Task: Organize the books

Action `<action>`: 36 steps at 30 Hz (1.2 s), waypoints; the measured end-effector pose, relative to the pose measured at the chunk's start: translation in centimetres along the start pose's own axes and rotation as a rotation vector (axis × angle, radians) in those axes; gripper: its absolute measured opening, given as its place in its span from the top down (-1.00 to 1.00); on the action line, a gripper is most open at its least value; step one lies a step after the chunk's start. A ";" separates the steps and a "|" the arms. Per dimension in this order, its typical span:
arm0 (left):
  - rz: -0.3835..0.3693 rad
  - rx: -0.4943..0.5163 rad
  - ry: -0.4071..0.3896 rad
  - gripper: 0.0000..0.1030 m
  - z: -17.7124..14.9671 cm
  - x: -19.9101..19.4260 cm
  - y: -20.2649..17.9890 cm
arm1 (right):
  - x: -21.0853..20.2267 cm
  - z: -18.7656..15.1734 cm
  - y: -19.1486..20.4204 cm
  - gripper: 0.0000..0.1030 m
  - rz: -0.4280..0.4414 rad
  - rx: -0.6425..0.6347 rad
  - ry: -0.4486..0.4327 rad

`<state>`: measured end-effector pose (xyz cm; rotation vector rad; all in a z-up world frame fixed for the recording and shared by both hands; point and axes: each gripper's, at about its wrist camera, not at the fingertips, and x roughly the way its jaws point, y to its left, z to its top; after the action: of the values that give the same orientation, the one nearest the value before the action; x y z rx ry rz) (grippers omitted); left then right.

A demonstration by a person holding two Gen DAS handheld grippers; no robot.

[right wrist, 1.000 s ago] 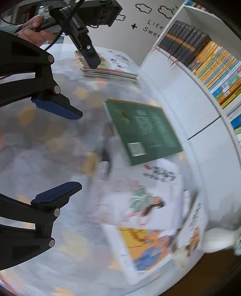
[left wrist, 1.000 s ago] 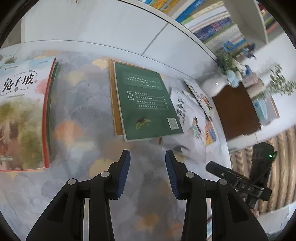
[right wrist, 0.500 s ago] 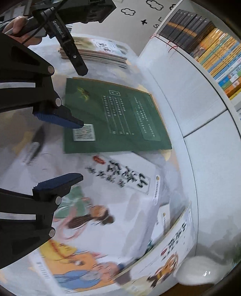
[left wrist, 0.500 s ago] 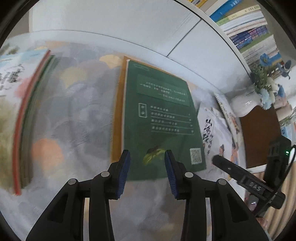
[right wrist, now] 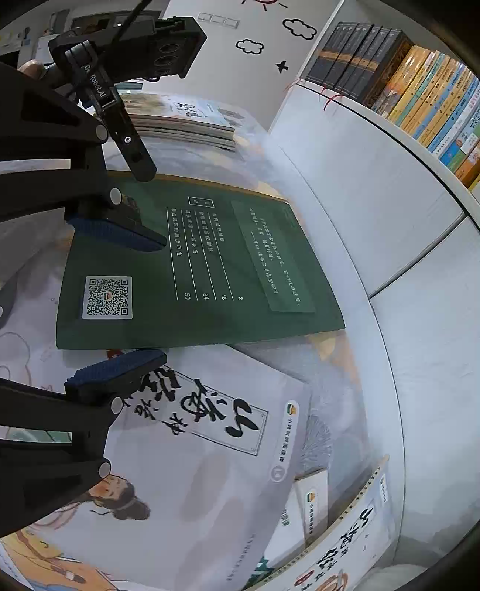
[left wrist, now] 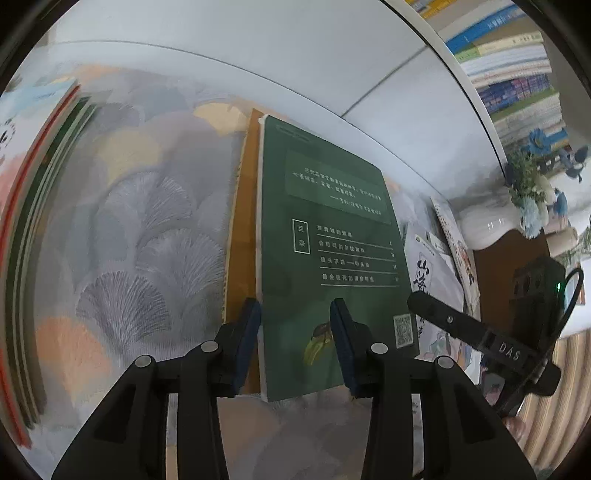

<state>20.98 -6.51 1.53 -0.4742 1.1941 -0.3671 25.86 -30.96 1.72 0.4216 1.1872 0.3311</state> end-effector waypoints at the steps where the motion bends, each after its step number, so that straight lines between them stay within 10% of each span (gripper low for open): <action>1: 0.008 0.015 0.005 0.30 0.0 0.0 -0.3 | -0.1 0.0 0.0 -0.07 0.005 -0.005 0.003; 9: -0.005 0.072 0.081 0.29 -5.0 -0.8 -2.7 | -3.4 -4.4 -1.3 -0.08 -0.028 -0.010 0.033; 25: -0.031 0.248 0.315 0.30 -23.4 -1.6 -11.0 | -13.6 -24.3 -9.1 -0.06 -0.096 0.048 0.180; 36: 0.060 0.144 0.161 0.42 -23.5 -1.7 -10.9 | -12.8 -21.1 -10.6 -0.07 -0.084 0.039 -0.003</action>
<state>-1.96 -18.59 1.89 -0.2880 1.3246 -0.4429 1.96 -43.21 0.49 0.4048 1.2067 0.2344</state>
